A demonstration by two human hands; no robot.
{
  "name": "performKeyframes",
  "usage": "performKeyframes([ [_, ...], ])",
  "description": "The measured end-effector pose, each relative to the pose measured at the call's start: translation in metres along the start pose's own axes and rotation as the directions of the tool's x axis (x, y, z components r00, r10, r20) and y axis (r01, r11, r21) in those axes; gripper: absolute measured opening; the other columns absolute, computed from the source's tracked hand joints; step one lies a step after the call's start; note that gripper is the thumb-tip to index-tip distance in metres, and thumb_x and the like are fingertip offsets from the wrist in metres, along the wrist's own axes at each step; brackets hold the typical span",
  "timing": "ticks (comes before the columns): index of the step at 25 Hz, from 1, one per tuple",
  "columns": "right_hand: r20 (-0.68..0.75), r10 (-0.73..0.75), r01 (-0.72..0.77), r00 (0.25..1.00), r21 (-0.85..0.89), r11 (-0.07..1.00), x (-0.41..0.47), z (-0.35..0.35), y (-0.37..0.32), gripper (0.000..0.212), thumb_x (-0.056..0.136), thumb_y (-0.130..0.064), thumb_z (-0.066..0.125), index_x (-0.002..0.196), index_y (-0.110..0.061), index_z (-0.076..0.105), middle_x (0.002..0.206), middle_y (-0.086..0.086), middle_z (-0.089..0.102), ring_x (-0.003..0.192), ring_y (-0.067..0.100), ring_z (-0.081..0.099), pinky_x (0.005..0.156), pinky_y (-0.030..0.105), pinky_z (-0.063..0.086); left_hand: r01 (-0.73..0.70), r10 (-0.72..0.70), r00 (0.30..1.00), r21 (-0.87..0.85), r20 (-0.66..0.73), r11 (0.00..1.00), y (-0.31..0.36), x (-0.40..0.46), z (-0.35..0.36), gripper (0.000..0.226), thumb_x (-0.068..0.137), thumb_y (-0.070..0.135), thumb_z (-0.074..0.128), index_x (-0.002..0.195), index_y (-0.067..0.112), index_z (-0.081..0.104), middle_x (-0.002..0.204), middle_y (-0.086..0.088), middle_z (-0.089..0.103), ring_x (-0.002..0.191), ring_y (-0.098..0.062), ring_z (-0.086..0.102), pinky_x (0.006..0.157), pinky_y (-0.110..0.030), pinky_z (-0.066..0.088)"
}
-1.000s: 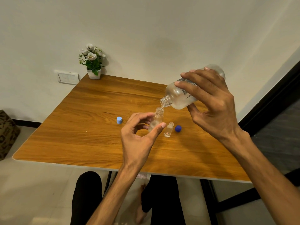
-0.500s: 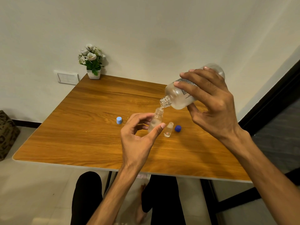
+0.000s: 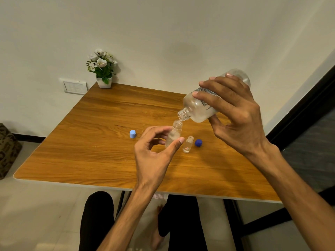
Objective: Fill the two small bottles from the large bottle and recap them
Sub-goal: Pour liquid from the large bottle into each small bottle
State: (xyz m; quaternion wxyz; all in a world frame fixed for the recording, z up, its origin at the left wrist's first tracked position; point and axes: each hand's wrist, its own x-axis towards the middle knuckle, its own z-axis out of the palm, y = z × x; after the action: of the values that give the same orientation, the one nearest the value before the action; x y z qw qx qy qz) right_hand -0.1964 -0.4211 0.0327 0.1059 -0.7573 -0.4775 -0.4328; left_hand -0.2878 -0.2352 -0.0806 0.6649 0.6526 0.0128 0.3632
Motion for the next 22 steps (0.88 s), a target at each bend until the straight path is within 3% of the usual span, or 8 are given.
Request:
performKeyframes([
  [12, 0.009, -0.017, 0.017, 1.0, -0.003, 1.0, 0.003, -0.0009, -0.0006, 0.049, 0.086, 0.005, 0.073, 0.133, -0.008, 0.072, 0.141, 0.014, 0.068, 0.134, 0.037, 0.06, 0.121, 0.052, 0.04, 0.01, -0.01, 1.0, -0.008, 0.005, 1.0, -0.0007, 0.0003, 0.0002, 0.032, 0.075, 0.014, 0.094, 0.104, 0.013, 0.078, 0.103, -0.003, 0.076, 0.09, -0.022, 0.071, 0.076, -0.028, 0.055],
  [22, 0.014, -0.021, 0.021, 1.0, -0.003, 1.0, 0.0031, -0.0003, -0.0012, 0.048, 0.087, 0.005, 0.072, 0.133, -0.008, 0.072, 0.141, 0.015, 0.068, 0.135, 0.037, 0.06, 0.121, 0.052, 0.04, 0.01, -0.01, 1.0, 0.01, 0.018, 1.0, -0.0016, 0.0003, -0.0009, 0.034, 0.076, 0.014, 0.093, 0.106, 0.012, 0.078, 0.106, -0.002, 0.076, 0.095, -0.022, 0.071, 0.076, -0.028, 0.056],
])
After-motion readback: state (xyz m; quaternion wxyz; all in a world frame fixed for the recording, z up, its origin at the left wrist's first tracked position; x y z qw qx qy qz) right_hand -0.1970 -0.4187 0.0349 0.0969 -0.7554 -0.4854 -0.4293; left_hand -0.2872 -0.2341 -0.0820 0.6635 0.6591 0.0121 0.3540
